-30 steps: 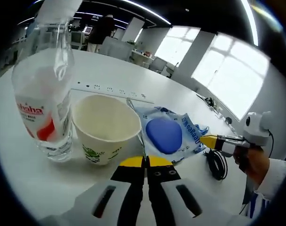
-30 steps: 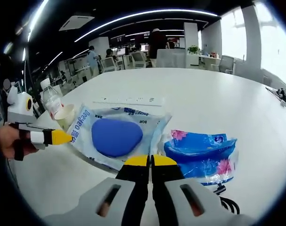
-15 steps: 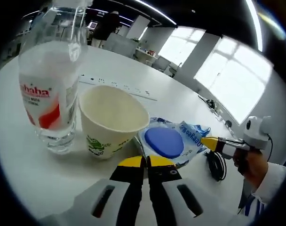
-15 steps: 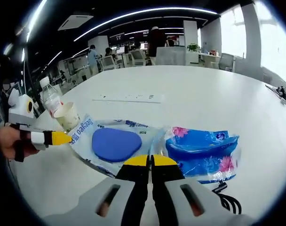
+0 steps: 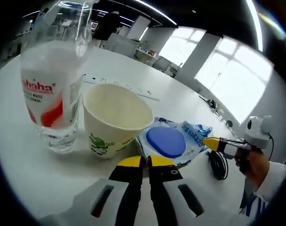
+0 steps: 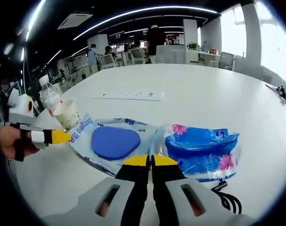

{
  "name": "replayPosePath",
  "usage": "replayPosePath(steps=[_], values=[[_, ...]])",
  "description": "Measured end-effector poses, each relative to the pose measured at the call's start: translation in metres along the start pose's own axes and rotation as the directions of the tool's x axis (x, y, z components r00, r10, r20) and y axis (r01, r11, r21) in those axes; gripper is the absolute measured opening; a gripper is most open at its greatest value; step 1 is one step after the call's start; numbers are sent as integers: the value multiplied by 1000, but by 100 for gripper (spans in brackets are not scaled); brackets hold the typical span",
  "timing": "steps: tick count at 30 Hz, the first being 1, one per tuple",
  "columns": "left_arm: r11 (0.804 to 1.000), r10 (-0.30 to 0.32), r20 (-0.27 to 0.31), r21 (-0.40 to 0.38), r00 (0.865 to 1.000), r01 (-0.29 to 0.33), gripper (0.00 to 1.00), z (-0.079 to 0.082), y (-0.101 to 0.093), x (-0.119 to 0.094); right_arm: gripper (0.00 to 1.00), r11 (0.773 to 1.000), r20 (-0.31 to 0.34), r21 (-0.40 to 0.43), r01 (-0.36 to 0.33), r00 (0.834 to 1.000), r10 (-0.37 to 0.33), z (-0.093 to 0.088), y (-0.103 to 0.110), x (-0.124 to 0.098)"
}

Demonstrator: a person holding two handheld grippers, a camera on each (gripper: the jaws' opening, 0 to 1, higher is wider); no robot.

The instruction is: Arrange the tabletop items into an orderly group along one side of the table until the central work area is clear of visible clutter.

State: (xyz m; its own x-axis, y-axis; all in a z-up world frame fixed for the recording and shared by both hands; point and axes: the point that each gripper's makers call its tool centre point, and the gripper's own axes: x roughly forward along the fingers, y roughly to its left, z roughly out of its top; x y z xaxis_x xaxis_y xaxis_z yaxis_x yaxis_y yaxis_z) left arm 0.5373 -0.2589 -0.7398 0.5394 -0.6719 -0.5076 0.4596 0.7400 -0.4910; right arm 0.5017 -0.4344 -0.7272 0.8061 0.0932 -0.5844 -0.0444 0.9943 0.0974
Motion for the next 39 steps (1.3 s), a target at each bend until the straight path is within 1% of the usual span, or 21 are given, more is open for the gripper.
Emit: replayPosePath(steps=[5, 15, 23, 26, 32, 35, 39], values=[[1000, 2, 8, 3, 1000, -2, 2, 1, 1, -1, 1, 1000, 0, -6, 3, 1000, -3, -1, 0, -1], [1000, -4, 16, 0, 1000, 4, 12, 1, 0, -2, 4, 1000, 3, -6, 10, 1000, -10, -1, -1, -2], [1000, -7, 17, 9, 1000, 6, 17, -1, -2, -5, 10, 1000, 16, -5, 18, 1000, -18, 1, 0, -5], [1000, -6, 17, 14, 1000, 5, 17, -1, -1, -7, 9, 1000, 13, -5, 13, 1000, -13, 1, 1, -7], [1000, -4, 19, 17, 1000, 3, 20, -1, 0, -11, 10, 1000, 17, -11, 14, 1000, -13, 1, 2, -10], [1000, -4, 20, 17, 1000, 4, 21, 0, -1, -12, 12, 1000, 24, -11, 17, 1000, -17, 2, 2, -12], [1000, -7, 23, 24, 1000, 7, 24, 1, -2, -15, 18, 1000, 28, -14, 20, 999, -20, 2, 2, -13]])
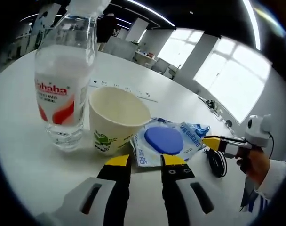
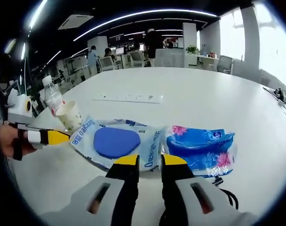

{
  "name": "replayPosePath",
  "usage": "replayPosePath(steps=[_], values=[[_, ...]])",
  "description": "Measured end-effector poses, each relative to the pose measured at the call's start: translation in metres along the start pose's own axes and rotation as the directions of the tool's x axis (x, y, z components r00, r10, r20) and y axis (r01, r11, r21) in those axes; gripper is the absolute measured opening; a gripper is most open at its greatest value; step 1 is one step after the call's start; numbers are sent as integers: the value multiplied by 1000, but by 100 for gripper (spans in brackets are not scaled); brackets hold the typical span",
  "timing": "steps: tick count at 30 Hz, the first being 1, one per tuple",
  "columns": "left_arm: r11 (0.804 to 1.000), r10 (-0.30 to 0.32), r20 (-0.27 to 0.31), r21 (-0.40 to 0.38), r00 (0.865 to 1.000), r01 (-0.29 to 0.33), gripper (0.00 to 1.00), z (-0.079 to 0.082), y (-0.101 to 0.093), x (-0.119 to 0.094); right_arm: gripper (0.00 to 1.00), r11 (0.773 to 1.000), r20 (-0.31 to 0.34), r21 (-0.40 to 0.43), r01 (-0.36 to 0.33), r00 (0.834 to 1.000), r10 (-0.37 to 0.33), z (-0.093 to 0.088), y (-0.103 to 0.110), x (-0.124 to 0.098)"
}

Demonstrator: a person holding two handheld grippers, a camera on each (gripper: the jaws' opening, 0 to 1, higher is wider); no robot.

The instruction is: Arrange the tabletop items into an orderly group along one side of the table until the central work area is clear of visible clutter.

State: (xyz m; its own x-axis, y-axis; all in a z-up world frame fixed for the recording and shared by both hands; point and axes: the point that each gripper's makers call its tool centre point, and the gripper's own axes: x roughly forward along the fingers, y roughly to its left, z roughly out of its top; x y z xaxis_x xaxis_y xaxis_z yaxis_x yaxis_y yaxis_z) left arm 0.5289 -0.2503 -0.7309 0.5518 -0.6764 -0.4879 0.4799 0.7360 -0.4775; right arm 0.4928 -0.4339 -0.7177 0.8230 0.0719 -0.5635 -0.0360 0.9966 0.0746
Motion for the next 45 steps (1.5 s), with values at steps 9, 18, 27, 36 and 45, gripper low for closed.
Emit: replayPosePath(steps=[9, 18, 27, 36, 45], values=[[1000, -8, -5, 14, 1000, 8, 29, 0, -3, -6, 25, 1000, 7, -7, -14, 1000, 14, 3, 3, -3], [999, -27, -7, 30, 1000, 27, 35, 0, -6, -14, 30, 999, 15, -9, -33, 999, 33, 4, 4, -11], [997, -50, -17, 60, 999, 51, 39, -2, -7, -26, 41, 998, 41, -19, -62, 997, 63, 4, 5, -23], [992, -90, -34, 84, 995, 92, 48, -6, -10, -40, 44, 996, 48, -25, -91, 995, 92, -1, 6, -39], [983, -117, -45, 137, 992, 123, 58, -12, -7, -61, 48, 993, 59, -34, -117, 991, 119, -7, 8, -58]])
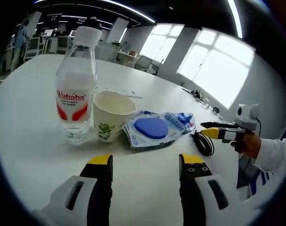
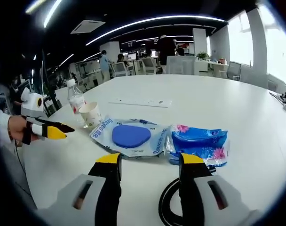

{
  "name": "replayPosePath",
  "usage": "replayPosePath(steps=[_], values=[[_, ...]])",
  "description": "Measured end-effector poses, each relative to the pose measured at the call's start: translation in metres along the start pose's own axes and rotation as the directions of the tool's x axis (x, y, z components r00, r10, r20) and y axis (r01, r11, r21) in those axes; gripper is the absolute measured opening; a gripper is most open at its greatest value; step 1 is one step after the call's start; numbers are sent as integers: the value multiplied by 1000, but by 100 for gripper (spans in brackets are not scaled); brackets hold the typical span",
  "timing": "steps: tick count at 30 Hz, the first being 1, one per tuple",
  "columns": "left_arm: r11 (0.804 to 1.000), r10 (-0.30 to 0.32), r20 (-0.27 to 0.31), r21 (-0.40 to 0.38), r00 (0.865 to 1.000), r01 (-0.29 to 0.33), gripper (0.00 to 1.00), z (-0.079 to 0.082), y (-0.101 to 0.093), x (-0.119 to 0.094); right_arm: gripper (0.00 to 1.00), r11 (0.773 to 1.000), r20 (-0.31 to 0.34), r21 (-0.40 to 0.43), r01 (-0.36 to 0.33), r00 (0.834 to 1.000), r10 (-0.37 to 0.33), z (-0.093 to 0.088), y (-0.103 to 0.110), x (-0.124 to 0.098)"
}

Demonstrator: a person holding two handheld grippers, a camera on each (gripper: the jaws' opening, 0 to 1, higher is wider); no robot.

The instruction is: Arrange the tabletop items into an orderly group along one side of the table until the central work area is clear of visible clutter.

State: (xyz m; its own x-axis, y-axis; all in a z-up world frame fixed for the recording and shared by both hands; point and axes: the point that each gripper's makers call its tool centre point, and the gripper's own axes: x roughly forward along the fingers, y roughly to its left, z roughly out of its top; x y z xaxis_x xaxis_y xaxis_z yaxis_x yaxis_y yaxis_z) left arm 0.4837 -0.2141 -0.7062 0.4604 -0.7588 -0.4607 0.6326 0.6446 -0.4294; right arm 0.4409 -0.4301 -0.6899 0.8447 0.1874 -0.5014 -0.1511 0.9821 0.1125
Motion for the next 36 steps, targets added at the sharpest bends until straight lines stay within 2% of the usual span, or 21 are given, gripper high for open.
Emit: replayPosePath(steps=[4, 8, 19, 27, 36], values=[[999, -18, -6, 50, 1000, 18, 60, -5, 0, -15, 49, 1000, -9, -1, -5, 1000, 5, -8, 1, -11], [998, -16, -14, 62, 1000, 17, 62, -11, 5, -29, 50, 1000, -19, -3, -8, 1000, 8, -17, 2, -23], [998, -7, -22, 70, 1000, 9, 67, -30, 7, -60, 57, 1000, -28, 23, 12, 1000, -11, -40, 2, -59], [997, -11, -24, 77, 1000, 13, 74, -41, 3, -79, 65, 998, -26, 60, 13, 1000, -12, -53, 6, -77], [996, -22, -40, 90, 999, 25, 81, -51, 0, -94, 68, 996, -31, 90, 10, 1000, -7, -63, 12, -95]])
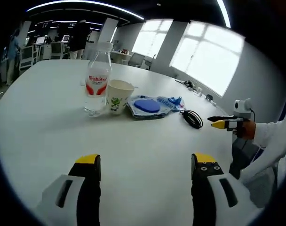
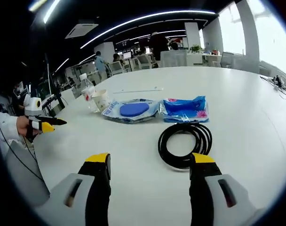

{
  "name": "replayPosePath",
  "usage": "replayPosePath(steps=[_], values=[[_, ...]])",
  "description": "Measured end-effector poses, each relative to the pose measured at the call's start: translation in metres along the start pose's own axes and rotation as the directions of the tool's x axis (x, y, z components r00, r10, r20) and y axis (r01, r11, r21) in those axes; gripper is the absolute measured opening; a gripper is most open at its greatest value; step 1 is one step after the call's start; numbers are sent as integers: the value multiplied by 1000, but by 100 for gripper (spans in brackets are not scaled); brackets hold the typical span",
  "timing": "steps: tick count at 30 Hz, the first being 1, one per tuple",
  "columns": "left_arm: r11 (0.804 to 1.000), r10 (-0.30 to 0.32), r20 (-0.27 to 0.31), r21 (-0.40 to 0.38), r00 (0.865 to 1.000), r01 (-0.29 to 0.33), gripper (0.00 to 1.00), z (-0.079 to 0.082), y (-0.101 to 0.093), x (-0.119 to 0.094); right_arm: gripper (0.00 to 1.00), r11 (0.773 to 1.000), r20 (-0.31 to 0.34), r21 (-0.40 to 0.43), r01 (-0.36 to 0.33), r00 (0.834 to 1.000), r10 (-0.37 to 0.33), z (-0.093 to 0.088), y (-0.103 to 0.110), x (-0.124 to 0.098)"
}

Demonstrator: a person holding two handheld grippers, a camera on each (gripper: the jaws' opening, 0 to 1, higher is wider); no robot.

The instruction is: Arrange the tabletop items into an orderly group along one side of the table until the central work area is clear of visible clutter.

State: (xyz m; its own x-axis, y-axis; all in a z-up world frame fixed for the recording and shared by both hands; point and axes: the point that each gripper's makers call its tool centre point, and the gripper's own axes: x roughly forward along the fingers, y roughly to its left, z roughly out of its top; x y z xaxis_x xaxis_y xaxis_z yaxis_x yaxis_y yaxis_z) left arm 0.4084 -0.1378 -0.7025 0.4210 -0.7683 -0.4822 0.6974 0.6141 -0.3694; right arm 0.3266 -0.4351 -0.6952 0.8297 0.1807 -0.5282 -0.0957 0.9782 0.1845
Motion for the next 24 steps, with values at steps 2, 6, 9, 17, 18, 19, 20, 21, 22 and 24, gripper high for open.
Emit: replayPosePath(steps=[2, 6, 9, 17, 18, 19, 20, 21, 22, 24], values=[[1000, -7, 3, -14, 1000, 7, 84, -2, -2, -3, 69, 1000, 3, 3, -2, 1000, 2, -1, 2, -2], [1000, -12, -11, -13, 1000, 12, 87, -12, -6, -9, 70, 1000, -7, 6, -13, 1000, 13, -10, 7, -10], [1000, -12, -15, -20, 1000, 11, 88, -17, -7, -15, 70, 1000, -15, 9, -12, 1000, 12, -16, 6, -15], [999, -5, -13, -32, 1000, 4, 88, -24, -5, -27, 70, 1000, -26, 19, -1, 1000, 1, -25, 4, -25], [999, -3, -13, -32, 1000, 3, 88, -25, -5, -28, 70, 1000, -26, 18, -1, 1000, 1, -25, 5, -26], [999, -2, -11, -36, 1000, 2, 88, -25, -5, -29, 70, 1000, -27, 17, 0, 1000, 1, -25, 6, -27], [999, -2, -11, -36, 1000, 2, 88, -25, -4, -30, 70, 1000, -27, 17, 0, 1000, 0, -25, 6, -27], [999, 0, -13, -35, 1000, 0, 88, -25, -4, -31, 70, 1000, -24, 18, 0, 1000, 1, -25, 8, -28], [999, 1, -11, -34, 1000, -1, 88, -25, -4, -33, 70, 1000, -22, 17, 0, 1000, 0, -24, 8, -29], [999, 4, -7, -38, 1000, -4, 88, -25, -4, -34, 70, 1000, -27, 15, -2, 1000, 2, -25, 11, -29]])
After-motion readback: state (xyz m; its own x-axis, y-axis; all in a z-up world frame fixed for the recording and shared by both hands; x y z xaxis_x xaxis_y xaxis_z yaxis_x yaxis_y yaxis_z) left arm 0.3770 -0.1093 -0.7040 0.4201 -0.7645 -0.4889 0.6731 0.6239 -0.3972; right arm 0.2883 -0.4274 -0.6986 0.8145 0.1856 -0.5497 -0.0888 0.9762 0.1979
